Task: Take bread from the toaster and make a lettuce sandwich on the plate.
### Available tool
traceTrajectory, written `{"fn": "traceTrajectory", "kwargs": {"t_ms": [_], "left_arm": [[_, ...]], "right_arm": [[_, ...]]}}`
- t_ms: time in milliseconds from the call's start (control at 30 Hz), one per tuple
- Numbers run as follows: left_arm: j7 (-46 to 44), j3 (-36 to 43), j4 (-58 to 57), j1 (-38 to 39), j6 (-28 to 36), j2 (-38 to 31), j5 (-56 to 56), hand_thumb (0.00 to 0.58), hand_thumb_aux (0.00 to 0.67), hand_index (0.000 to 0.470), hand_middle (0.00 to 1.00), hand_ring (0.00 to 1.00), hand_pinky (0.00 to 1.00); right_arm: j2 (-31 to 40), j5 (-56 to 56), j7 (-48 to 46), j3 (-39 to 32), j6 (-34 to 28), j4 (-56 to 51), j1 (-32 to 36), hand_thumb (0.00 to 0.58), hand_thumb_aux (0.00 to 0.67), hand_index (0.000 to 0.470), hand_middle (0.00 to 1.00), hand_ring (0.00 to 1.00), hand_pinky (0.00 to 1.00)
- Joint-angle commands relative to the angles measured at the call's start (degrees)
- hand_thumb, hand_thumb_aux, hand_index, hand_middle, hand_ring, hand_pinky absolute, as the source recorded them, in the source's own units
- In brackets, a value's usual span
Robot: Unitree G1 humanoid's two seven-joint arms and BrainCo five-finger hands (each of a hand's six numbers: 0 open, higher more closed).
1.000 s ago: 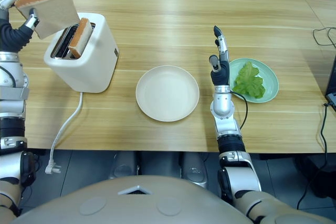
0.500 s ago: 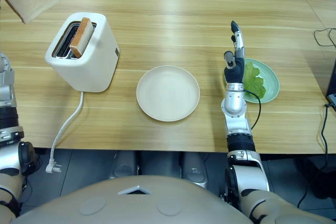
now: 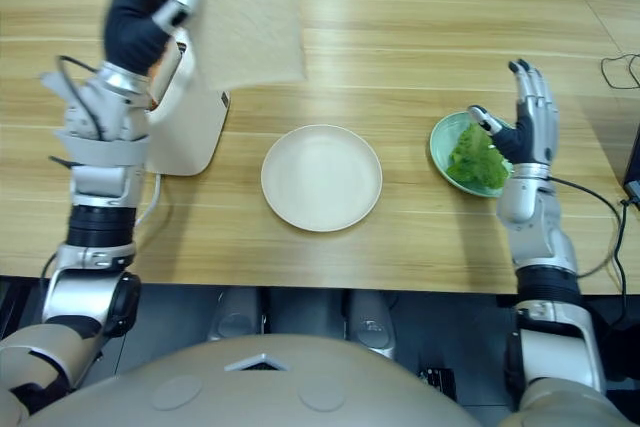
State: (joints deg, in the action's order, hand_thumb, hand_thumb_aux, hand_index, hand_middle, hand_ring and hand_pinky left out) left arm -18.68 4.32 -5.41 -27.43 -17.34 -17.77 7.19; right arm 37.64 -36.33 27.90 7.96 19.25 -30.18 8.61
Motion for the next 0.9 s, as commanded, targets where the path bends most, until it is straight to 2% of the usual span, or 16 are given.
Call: {"fn": "traceTrajectory", "kwargs": {"t_ms": [33,267,433,467,500,567,600,633,667,733,800,833,900], "left_arm": [[-7.3,5.6,-9.9,0.1,2.6,2.6,-1.1,0.58,0.67,0.46,1.0,1.0,1.0],[-13.1,8.4,-27.1,-2.0,3.6,7.8,-2.7,0.58,0.67,0.46,1.0,1.0,1.0],[-14.4,8.4,-36.6,-3.9,2.5,9.8,-4.8,0.58,0.67,0.46,1.0,1.0,1.0],[-14.5,8.3,-38.0,-4.3,2.2,9.9,-5.1,0.58,0.67,0.46,1.0,1.0,1.0],[-14.3,8.2,-39.7,-4.7,1.9,10.0,-5.7,0.58,0.67,0.46,1.0,1.0,1.0],[-13.4,8.2,-42.9,-5.7,0.9,10.0,-7.1,0.58,0.67,0.46,1.0,1.0,1.0],[-13.2,8.2,-44.2,-6.1,0.5,10.1,-7.6,0.58,0.67,0.46,1.0,1.0,1.0],[-13.2,8.1,-45.3,-6.4,0.1,10.2,-7.9,0.58,0.67,0.46,1.0,1.0,1.0],[-13.1,8.1,-46.4,-6.7,-0.3,10.2,-8.4,0.58,0.67,0.46,1.0,1.0,1.0],[-13.1,8.3,-48.4,-7.0,-1.3,10.3,-9.5,0.58,0.667,0.458,1.0,1.0,1.0],[-13.4,8.5,-49.8,-7.1,-2.1,10.4,-10.3,0.58,0.657,0.451,1.0,1.0,1.0],[-13.5,8.5,-50.4,-7.1,-2.5,10.5,-10.7,0.57,0.583,0.4,0.96,0.96,0.96],[-13.6,8.4,-51.4,-7.2,-3.1,10.6,-11.3,0.567,0.57,0.391,0.95,0.95,0.95]], "right_arm": [[3.2,-8.5,4.2,-5.6,-7.8,-5.7,-0.8,0.0,0.0,0.0,0.0,0.0,0.0],[4.2,-10.9,6.0,-14.1,-9.8,-20.3,3.6,0.0,0.0,0.0,0.0,0.0,0.0],[4.6,-9.9,7.0,-17.0,-9.2,-23.2,3.0,0.009,0.005,0.004,0.0,0.0,0.0],[4.5,-9.9,7.3,-17.5,-9.0,-23.8,3.1,0.066,0.039,0.027,0.0,0.0,0.0],[4.5,-9.8,7.6,-18.0,-8.9,-24.4,3.1,0.058,0.034,0.023,0.0,0.0,0.0],[4.3,-9.6,7.7,-18.9,-8.7,-24.9,3.2,0.116,0.071,0.049,0.0,0.0,0.0],[4.2,-9.6,7.8,-19.3,-8.6,-25.3,3.3,0.116,0.071,0.049,0.0,0.0,0.0],[4.2,-9.5,7.9,-19.8,-8.5,-25.6,3.5,0.175,0.11,0.076,0.0,0.0,0.0],[4.1,-9.4,8.0,-20.1,-8.5,-25.8,3.6,0.175,0.11,0.076,0.0,0.0,0.0],[4.1,-9.2,8.0,-20.7,-8.4,-25.8,3.6,0.281,0.189,0.13,0.0,0.0,0.0],[4.1,-9.0,8.2,-21.2,-8.4,-25.5,3.3,0.278,0.187,0.128,0.0,0.0,0.0],[4.1,-8.9,8.3,-21.4,-8.4,-25.2,3.1,0.304,0.208,0.143,0.0,0.0,0.0],[4.1,-8.7,8.4,-21.9,-8.4,-24.9,3.0,0.307,0.21,0.144,0.0,0.0,0.0]]}}
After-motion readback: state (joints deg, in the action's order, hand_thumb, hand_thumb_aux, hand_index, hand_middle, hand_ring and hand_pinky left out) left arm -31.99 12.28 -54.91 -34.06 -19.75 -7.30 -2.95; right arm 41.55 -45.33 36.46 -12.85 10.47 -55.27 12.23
